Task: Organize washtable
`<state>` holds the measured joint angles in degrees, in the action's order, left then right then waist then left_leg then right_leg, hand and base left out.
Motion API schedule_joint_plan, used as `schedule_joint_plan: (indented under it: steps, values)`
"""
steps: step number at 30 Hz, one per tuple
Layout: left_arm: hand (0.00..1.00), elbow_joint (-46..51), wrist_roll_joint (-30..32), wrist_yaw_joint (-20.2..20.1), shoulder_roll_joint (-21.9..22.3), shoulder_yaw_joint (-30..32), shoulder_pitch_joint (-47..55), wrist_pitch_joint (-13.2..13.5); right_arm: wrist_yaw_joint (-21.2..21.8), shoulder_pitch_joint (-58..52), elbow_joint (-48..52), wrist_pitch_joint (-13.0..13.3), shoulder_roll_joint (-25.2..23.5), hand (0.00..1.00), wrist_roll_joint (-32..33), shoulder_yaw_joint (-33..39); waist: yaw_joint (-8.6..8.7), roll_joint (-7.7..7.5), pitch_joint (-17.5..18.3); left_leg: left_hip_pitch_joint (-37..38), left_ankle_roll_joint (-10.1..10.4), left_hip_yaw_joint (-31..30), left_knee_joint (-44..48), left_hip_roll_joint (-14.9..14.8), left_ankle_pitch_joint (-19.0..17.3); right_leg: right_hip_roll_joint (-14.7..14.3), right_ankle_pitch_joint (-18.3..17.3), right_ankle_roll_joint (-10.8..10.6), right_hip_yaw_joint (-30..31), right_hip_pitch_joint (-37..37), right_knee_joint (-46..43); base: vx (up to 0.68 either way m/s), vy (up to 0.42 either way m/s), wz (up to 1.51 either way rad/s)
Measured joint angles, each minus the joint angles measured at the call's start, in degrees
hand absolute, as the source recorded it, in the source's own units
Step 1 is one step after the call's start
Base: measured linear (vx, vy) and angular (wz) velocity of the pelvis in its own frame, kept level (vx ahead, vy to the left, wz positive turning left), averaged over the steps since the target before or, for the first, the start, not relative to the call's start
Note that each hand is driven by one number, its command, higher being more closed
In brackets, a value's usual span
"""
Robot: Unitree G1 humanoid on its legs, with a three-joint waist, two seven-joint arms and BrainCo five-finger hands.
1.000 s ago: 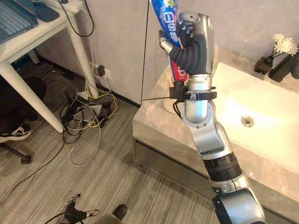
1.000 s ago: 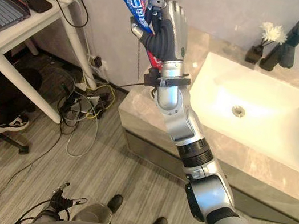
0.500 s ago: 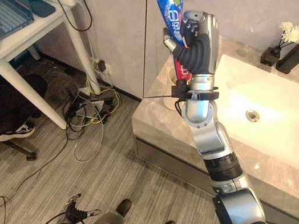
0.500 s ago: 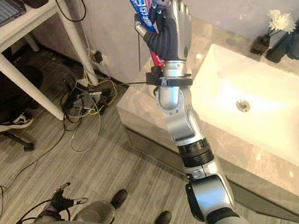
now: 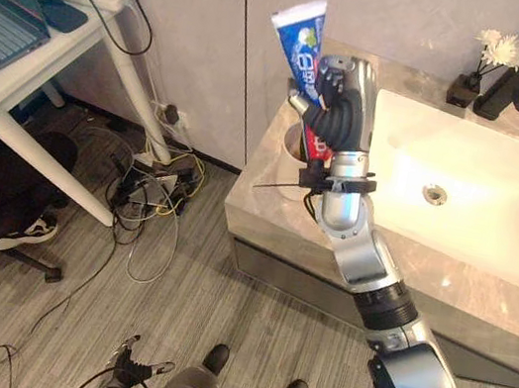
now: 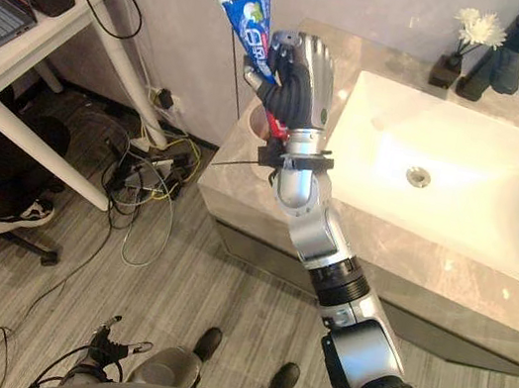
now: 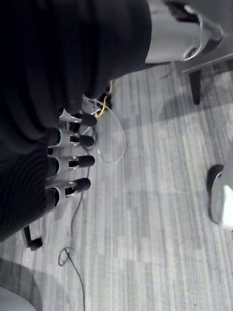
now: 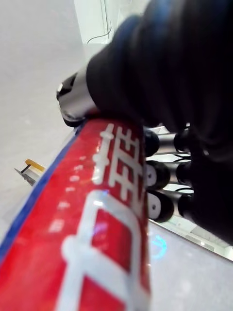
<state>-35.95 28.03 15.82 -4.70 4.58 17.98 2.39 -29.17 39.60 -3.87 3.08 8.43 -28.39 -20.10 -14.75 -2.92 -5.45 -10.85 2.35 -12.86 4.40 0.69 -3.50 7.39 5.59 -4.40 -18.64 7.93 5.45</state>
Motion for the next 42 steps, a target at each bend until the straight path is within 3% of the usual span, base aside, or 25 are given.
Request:
schedule_joint_plan:
  steps: [11,42]
  values:
    - [0.0,-0.02,0.01,0.89,0.29,-0.02,0.0,-0.02,-0.56,-2.35,0.55,0.0,-0.15,1.0,0.02,-0.03,0.07,0.89,-0.56,-0.14,0.0,0.48,-0.03,-0.01,-0.01,-0.01,0.12,0.02,0.58,0.42,0.04,0.0,0.002,-0.01]
    - [0.0,-1.88,0.01,2.53,0.3,0.04,-0.02,-0.76,-1.33,-8.18,1.99,0.45,-1.26,1.0,0.27,-0.72,0.52,0.73,-0.45,-0.56,-0.02,1.61,0.2,0.0,0.02,0.05,0.98,0.0,2.06,1.44,0.1,0.0,0.002,-0.02]
